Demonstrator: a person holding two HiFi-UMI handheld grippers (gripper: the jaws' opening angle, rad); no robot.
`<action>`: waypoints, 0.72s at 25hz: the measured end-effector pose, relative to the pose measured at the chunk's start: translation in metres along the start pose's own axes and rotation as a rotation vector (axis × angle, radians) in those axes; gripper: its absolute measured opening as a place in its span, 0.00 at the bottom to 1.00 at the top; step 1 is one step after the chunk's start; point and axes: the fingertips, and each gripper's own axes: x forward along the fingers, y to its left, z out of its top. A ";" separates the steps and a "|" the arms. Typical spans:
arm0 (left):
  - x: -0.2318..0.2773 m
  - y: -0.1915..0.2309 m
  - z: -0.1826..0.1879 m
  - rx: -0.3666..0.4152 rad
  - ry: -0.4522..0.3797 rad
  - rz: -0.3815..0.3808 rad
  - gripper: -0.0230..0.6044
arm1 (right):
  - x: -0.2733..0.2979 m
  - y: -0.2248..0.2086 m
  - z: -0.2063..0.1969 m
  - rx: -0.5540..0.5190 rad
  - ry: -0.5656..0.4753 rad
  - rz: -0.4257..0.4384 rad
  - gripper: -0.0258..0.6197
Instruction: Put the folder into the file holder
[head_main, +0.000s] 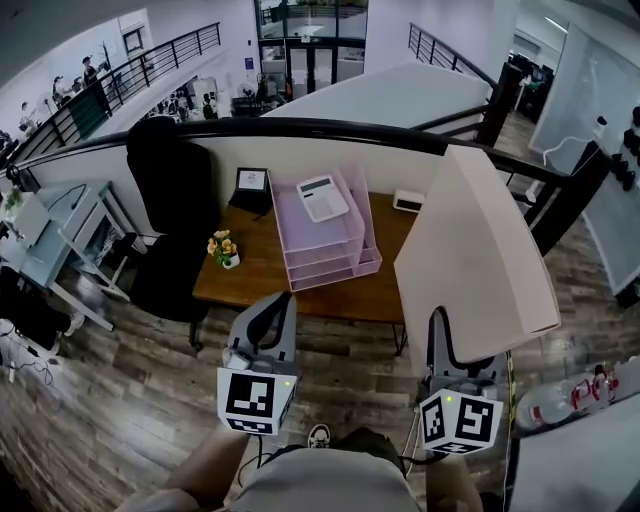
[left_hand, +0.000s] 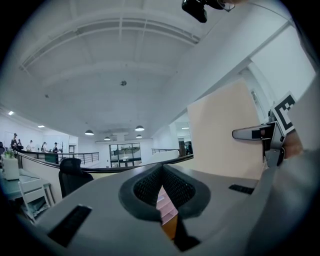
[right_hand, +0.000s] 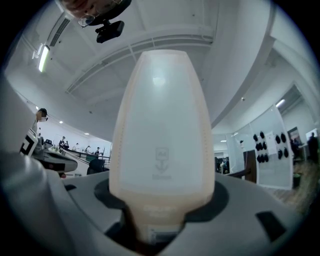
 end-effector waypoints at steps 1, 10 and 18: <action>0.007 0.001 -0.002 0.000 0.000 0.000 0.04 | 0.007 -0.001 -0.003 0.000 0.002 0.001 0.51; 0.078 0.030 -0.018 -0.017 0.010 0.040 0.04 | 0.094 -0.010 -0.029 0.003 0.021 0.025 0.51; 0.171 0.052 -0.029 -0.025 0.037 0.121 0.04 | 0.195 -0.027 -0.064 0.032 0.063 0.121 0.51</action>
